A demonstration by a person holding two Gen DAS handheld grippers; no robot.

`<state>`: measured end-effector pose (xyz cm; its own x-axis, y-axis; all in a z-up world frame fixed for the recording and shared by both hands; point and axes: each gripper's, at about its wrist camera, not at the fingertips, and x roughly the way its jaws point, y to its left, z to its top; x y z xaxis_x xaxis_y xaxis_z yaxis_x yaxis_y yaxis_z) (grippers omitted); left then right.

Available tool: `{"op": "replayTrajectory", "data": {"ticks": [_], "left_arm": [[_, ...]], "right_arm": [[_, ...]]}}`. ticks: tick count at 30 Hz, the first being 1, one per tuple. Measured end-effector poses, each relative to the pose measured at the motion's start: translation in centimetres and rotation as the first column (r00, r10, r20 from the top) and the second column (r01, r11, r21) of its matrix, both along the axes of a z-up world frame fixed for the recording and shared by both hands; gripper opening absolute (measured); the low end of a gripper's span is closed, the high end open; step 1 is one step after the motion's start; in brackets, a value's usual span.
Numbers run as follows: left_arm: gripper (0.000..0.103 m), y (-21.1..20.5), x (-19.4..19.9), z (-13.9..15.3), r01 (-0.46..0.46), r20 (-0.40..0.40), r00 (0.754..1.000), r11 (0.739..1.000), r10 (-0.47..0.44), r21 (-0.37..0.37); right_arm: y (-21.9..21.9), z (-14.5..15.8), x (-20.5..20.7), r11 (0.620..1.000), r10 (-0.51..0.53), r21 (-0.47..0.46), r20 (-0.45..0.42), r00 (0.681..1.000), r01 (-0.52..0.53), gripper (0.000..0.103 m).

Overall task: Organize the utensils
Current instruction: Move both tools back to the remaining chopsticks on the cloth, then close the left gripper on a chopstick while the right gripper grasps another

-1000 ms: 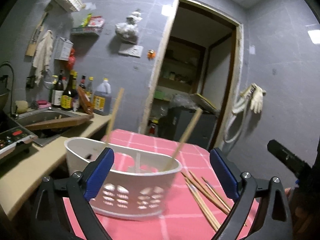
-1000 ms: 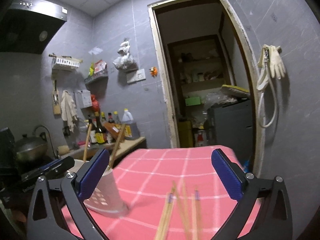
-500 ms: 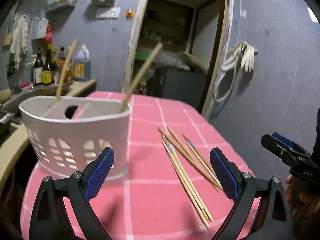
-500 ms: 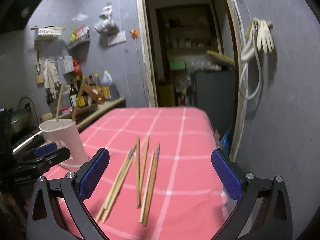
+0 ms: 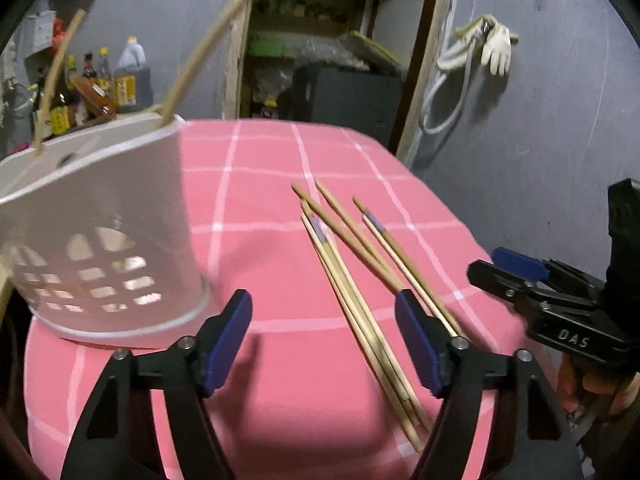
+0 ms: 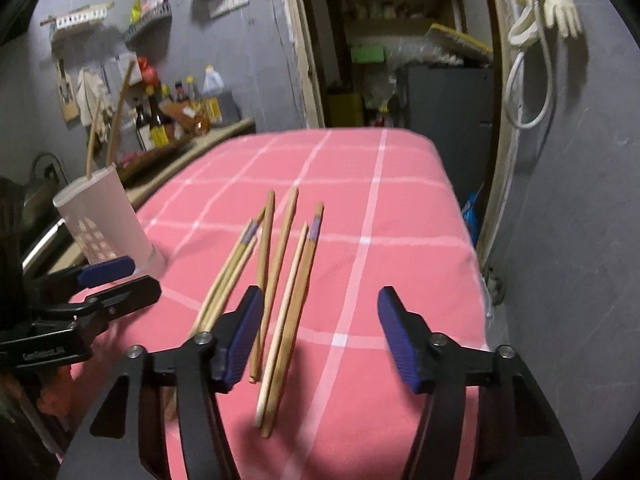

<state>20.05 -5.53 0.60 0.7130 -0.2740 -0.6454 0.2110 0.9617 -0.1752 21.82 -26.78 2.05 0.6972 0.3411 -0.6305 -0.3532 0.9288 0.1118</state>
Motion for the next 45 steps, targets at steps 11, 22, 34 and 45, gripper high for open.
{"op": "replayTrajectory", "data": {"ticks": [11, 22, 34, 45], "left_arm": [[0.036, -0.7, 3.6, -1.9, 0.039, -0.127, 0.991, 0.999, -0.039, 0.004], [0.016, -0.2, 4.5, -2.8, 0.000, -0.188, 0.982, 1.000, 0.003, 0.020], [0.010, 1.4, 3.6, -2.1, -0.016, -0.209, 0.978, 0.999, 0.009, -0.031], [0.009, 3.2, 2.6, -1.5, -0.043, -0.217, 0.976, 0.996, 0.026, -0.073]], "right_arm": [[0.7, -1.8, 1.7, 0.999, 0.031, -0.035, -0.104, 0.994, -0.035, 0.033], [1.3, -2.1, 2.3, 0.998, 0.043, -0.043, -0.133, 0.990, -0.049, 0.029], [1.5, -2.2, 2.5, 0.998, 0.044, -0.032, -0.141, 0.989, -0.049, 0.023], [1.1, -2.3, 2.6, 0.999, 0.037, -0.017, -0.145, 0.989, -0.040, 0.023]]}}
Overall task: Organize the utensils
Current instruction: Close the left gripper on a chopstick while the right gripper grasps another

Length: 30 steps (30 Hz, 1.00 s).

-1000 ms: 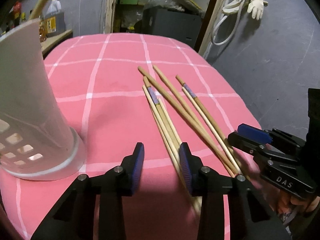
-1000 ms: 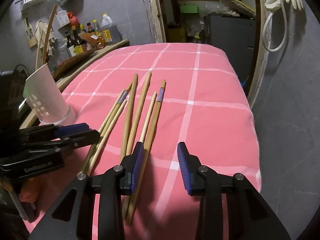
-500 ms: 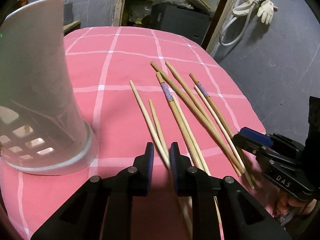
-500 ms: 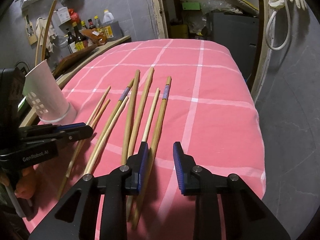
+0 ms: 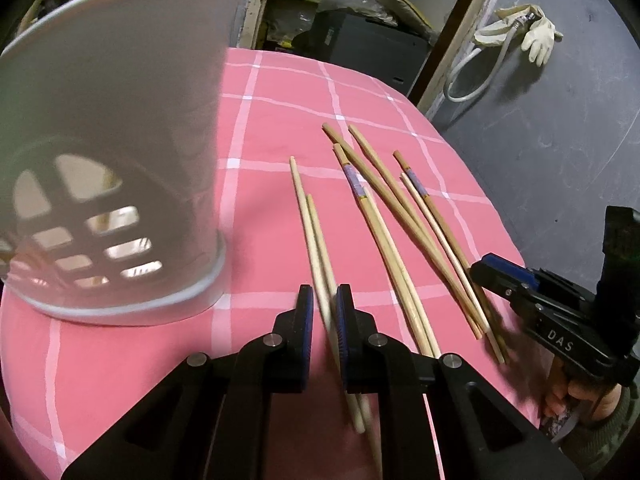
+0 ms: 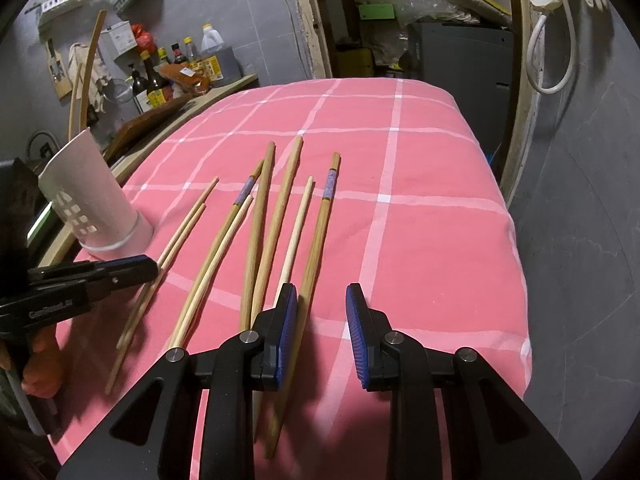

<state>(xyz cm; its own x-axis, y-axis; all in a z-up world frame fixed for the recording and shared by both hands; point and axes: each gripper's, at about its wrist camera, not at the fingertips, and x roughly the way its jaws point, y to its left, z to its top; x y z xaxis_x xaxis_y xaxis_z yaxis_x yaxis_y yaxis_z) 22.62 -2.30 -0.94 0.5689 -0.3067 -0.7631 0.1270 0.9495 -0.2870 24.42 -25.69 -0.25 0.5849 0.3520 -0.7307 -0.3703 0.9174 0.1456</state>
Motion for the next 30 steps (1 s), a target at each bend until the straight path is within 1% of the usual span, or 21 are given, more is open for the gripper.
{"op": "replayTrajectory", "data": {"ticks": [4, 7, 12, 16, 19, 26, 30], "left_arm": [[0.009, 0.6, -0.3, 0.0, -0.013, -0.002, 1.000, 1.000, 0.013, -0.002], [0.009, 0.7, -0.2, -0.2, -0.025, -0.010, 1.000, 1.000, 0.026, 0.015], [0.009, -0.1, 0.0, -0.1, -0.013, -0.007, 1.000, 0.999, 0.013, 0.045], [0.009, 0.0, 0.1, -0.1, 0.004, -0.016, 1.000, 0.999, -0.004, 0.035], [0.009, -0.3, 0.5, -0.1, 0.010, -0.019, 1.000, 0.999, -0.010, 0.041], [0.009, -0.8, 1.0, -0.4, 0.024, -0.028, 0.999, 0.995, -0.022, 0.097], [0.009, -1.2, 1.6, -0.5, 0.028, -0.033, 0.999, 0.992, -0.024, 0.121]], "right_arm": [[0.0, 0.0, 0.0, 1.000, 0.001, -0.001, 0.000, 1.000, -0.001, 0.023], [0.0, -0.1, 0.0, 1.000, 0.004, -0.005, -0.003, 1.000, -0.004, 0.023], [0.7, -0.7, 0.3, 0.999, 0.019, -0.036, -0.031, 0.999, -0.020, 0.023], [0.8, -0.8, 0.6, 0.999, 0.016, -0.041, -0.040, 0.999, -0.018, 0.021], [1.0, -0.7, 1.0, 0.999, 0.013, -0.045, -0.044, 0.999, -0.015, 0.020], [1.2, -0.6, 1.3, 0.999, 0.009, -0.045, -0.047, 0.999, -0.011, 0.020], [1.6, -0.7, 1.5, 0.997, 0.012, -0.071, -0.054, 0.998, -0.016, 0.020]]}}
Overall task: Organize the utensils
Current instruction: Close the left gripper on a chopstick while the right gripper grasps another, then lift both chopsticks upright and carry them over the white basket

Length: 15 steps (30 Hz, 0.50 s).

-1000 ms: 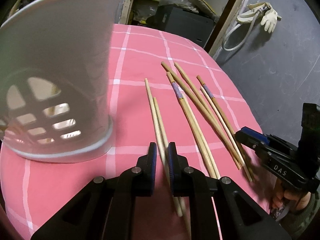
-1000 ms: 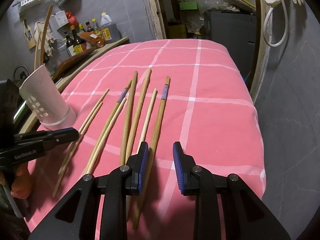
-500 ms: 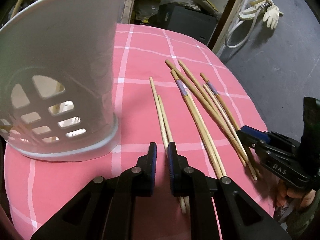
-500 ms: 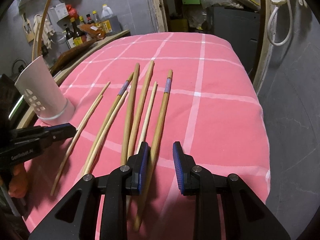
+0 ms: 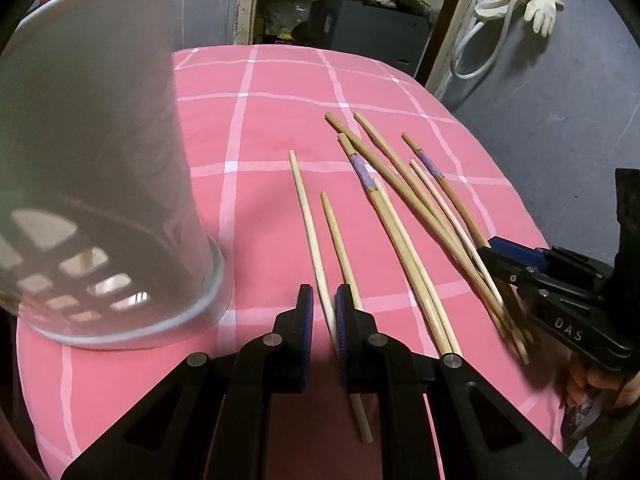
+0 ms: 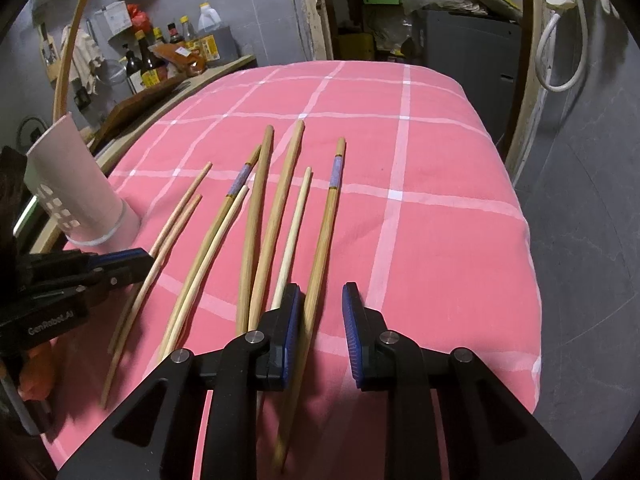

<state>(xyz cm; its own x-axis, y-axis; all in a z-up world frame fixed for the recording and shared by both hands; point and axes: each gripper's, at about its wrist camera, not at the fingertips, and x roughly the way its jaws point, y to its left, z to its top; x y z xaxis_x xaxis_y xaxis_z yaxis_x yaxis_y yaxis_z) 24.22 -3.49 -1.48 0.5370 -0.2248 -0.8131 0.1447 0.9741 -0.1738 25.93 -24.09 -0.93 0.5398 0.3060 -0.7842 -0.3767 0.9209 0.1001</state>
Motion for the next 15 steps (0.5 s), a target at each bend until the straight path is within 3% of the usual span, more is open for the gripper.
{"op": "replayTrajectory", "data": {"ticks": [5, 8, 12, 15], "left_arm": [[0.009, -0.2, 0.2, 0.0, 0.002, -0.012, 1.000, 1.000, -0.002, 0.004], [0.005, -0.3, 0.5, 0.0, 0.001, -0.016, 1.000, 1.000, -0.001, 0.000], [0.003, -0.1, 0.4, 0.1, 0.010, -0.023, 1.000, 0.999, -0.011, -0.036], [0.003, 0.2, -0.2, 0.3, 0.023, -0.018, 1.000, 0.998, -0.024, -0.058]], "right_arm": [[0.7, 0.1, 1.4, 1.000, 0.002, -0.021, -0.028, 1.000, -0.003, 0.020], [0.8, 0.3, 2.6, 1.000, -0.008, -0.020, -0.069, 0.998, 0.006, 0.009], [-0.4, 0.4, 3.0, 0.996, -0.049, 0.067, -0.124, 0.991, 0.058, 0.005], [-1.9, 0.2, 2.4, 0.977, -0.078, 0.184, -0.159, 0.984, 0.107, 0.005]]}}
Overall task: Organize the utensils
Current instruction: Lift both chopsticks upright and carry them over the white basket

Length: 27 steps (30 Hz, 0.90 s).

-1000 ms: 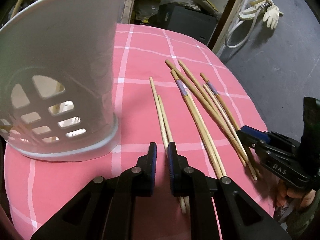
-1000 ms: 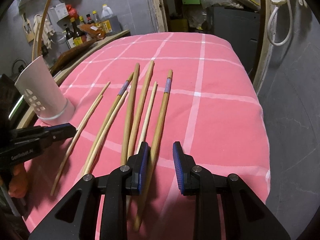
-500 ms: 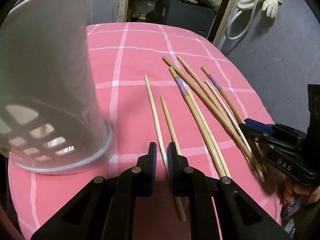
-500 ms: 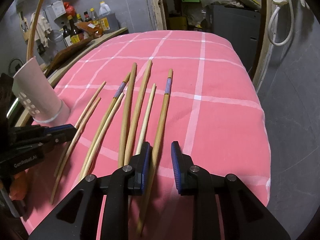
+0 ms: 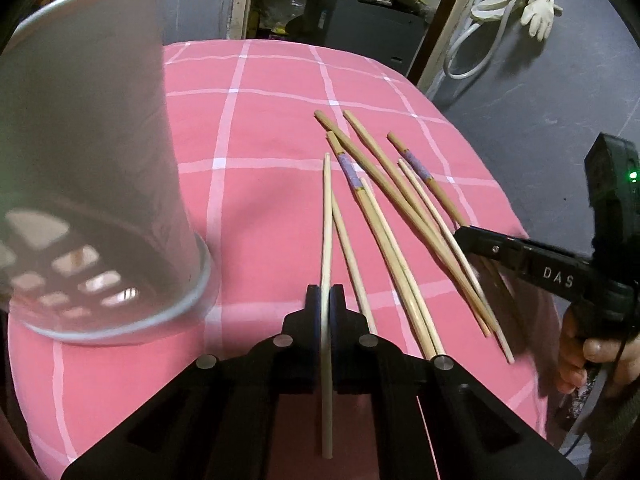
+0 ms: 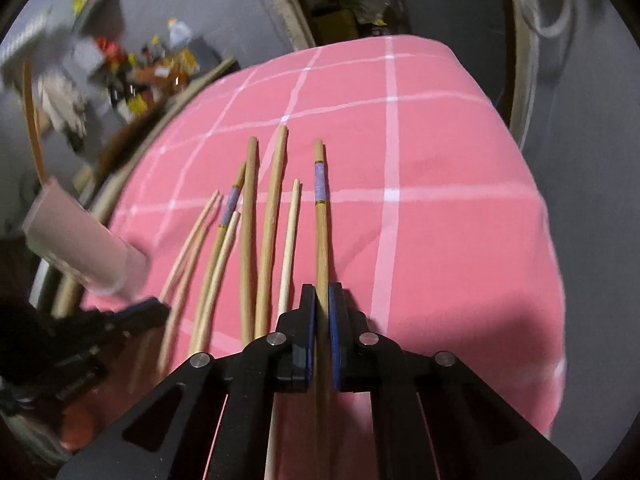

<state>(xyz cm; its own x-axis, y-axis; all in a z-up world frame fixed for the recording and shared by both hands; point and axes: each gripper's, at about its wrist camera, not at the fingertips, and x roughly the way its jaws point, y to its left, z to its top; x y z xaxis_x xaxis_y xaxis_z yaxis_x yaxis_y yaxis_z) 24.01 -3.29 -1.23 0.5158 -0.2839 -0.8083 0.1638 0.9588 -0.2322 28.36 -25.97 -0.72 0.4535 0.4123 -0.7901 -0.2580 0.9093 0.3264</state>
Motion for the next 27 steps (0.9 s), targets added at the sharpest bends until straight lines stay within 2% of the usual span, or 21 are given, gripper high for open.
{"op": "replayTrajectory", "data": {"ticks": [5, 8, 12, 15, 19, 24, 27], "left_arm": [[0.003, 0.0, -1.4, 1.0, 0.023, 0.049, 0.999, 0.999, -0.021, -0.028], [0.003, 0.2, -2.5, 1.8, 0.030, 0.106, 0.994, 0.998, -0.025, -0.047], [0.003, 0.4, -4.0, 3.2, 0.037, 0.216, 0.976, 0.997, -0.021, -0.069], [0.003, 0.6, -5.7, 4.6, 0.042, 0.330, 0.944, 0.995, -0.010, -0.091], [0.003, 1.4, -7.2, 6.2, 0.024, 0.449, 0.893, 0.992, 0.034, -0.122], [0.003, 3.5, -8.9, 8.4, -0.002, 0.563, 0.820, 0.984, 0.102, -0.176], [0.003, 4.7, -9.3, 9.3, -0.030, 0.600, 0.786, 0.979, 0.148, -0.202]], "right_arm": [[-2.3, 0.0, -2.1, 0.983, -0.069, 0.171, 0.005, 0.998, 0.067, 0.005], [-2.7, 0.8, -3.7, 0.969, -0.098, 0.234, 0.064, 0.993, 0.081, 0.005], [-1.7, 2.5, -6.5, 0.954, -0.121, 0.296, 0.210, 0.970, 0.054, 0.005], [-0.4, 3.9, -8.7, 0.945, -0.147, 0.326, 0.347, 0.926, 0.028, 0.005], [1.7, 5.1, -10.5, 0.942, -0.157, 0.335, 0.483, 0.862, -0.016, 0.005], [3.5, 7.3, -11.5, 0.934, -0.161, 0.349, 0.599, 0.785, -0.075, 0.005], [4.9, 8.4, -11.1, 0.922, -0.168, 0.372, 0.628, 0.760, -0.104, 0.005]]}}
